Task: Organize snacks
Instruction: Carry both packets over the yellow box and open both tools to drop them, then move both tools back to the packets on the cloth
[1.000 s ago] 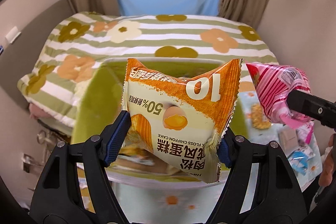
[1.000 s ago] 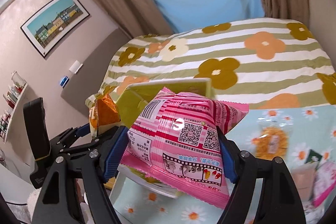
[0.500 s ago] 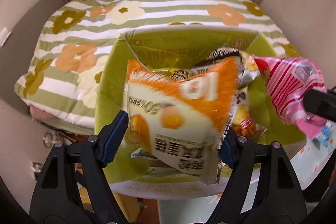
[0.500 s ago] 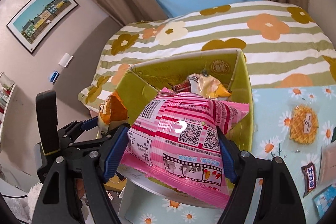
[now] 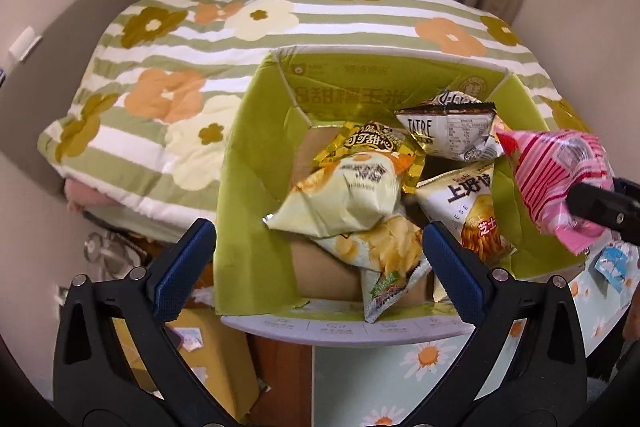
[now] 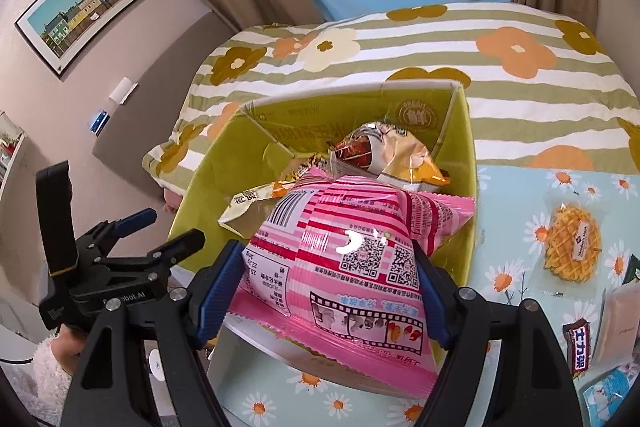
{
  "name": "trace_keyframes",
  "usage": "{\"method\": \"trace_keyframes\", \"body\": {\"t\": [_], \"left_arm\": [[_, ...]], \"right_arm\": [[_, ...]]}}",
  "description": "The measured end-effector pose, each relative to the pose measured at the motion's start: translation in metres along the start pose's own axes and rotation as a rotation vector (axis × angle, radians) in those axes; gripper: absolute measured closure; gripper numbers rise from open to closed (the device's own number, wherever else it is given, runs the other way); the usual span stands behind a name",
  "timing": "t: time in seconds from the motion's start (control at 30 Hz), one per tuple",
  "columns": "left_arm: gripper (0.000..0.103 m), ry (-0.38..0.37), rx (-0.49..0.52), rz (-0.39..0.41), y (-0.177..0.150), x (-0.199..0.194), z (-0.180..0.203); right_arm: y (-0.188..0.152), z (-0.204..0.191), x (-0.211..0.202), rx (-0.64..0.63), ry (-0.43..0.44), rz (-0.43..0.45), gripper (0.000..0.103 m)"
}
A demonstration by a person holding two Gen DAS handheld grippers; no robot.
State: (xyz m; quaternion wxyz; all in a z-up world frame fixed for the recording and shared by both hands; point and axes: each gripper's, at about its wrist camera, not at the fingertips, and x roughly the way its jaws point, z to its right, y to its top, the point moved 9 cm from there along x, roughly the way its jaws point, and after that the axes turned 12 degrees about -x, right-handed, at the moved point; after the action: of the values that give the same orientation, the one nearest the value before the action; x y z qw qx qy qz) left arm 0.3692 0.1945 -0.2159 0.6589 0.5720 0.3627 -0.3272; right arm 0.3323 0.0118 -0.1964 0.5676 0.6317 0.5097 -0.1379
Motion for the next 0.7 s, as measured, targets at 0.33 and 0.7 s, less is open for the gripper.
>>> {"method": "trace_keyframes", "body": {"t": [0.33, 0.7], "left_arm": [[0.001, -0.011, -0.035, 0.028, 0.0, -0.012, -0.004], [0.001, -0.049, -0.058, 0.019, -0.01, -0.019, -0.018]], "right_arm": [[-0.003, -0.02, 0.015, -0.096, -0.018, -0.003, 0.023], [-0.005, -0.034, 0.01, -0.182, -0.156, 0.108, 0.005]]}}
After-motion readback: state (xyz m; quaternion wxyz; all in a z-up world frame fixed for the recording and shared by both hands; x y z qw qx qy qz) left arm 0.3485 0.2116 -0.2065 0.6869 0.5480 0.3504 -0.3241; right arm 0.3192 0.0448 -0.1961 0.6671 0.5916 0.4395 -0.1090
